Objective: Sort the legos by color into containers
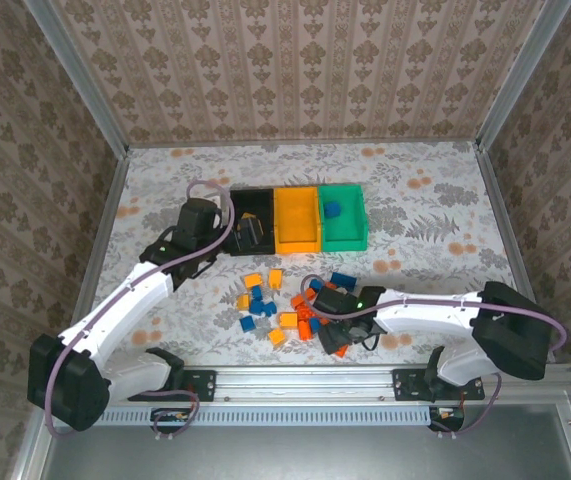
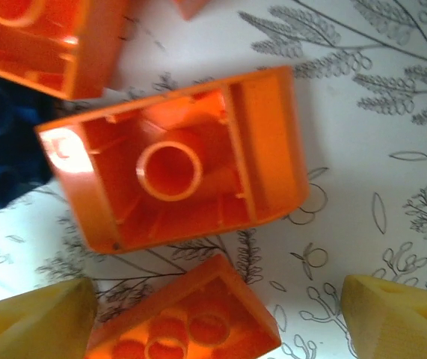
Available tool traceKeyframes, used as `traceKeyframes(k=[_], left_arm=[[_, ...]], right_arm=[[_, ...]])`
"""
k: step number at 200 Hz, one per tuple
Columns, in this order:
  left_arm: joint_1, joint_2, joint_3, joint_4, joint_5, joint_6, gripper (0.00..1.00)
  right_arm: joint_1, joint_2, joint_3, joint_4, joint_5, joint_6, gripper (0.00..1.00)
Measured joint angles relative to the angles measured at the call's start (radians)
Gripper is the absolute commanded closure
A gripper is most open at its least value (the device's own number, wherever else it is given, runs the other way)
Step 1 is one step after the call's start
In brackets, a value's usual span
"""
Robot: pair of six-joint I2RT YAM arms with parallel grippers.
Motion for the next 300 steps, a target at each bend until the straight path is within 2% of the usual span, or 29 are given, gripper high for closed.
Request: traceKeyframes(k=[17,57,91,153,201,228,249,300], left_arm=[[0.000,0.000,-0.006,0.000,0.000,0.000,0.00],[0.001,0.000,-0.020,0.000,-0.001,-0.001,0.00],[0.007,-0.002,-0.023,0.000,-0.004,-0.014,0.00],[0.028,-0.038,-0.035,0.001,-0.003,-0.024,0.00],[0.092,-0.041,-0.059,0.001,0.032,-0.045,0.00],[0.098,-0.056,-0.078,0.009,0.044,-0.045,0.00],[0.099,-0.081,-0.097,0.009,0.045,-0.045,0.00],[0.107,-0.163,-0.114,-0.002,0.041,-0.045,0.00]], right_arm=[[0.002,0.001,0.000,-0.014,0.021,0.021,0.22],[0.002,-0.044,-0.021,-0.087,0.055,0.058,0.42],[0.002,-0.049,-0.040,-0.103,0.027,0.094,0.41],[-0.005,-0.055,-0.047,-0.071,-0.022,0.125,0.66],[-0.025,-0.121,-0.038,-0.112,0.000,0.103,0.70],[-0.129,-0.179,0.074,-0.136,0.039,0.032,0.69],[-0.208,-0.155,0.208,-0.093,0.058,-0.039,0.69],[-0.324,0.179,0.567,0.109,0.078,-0.162,0.68]])
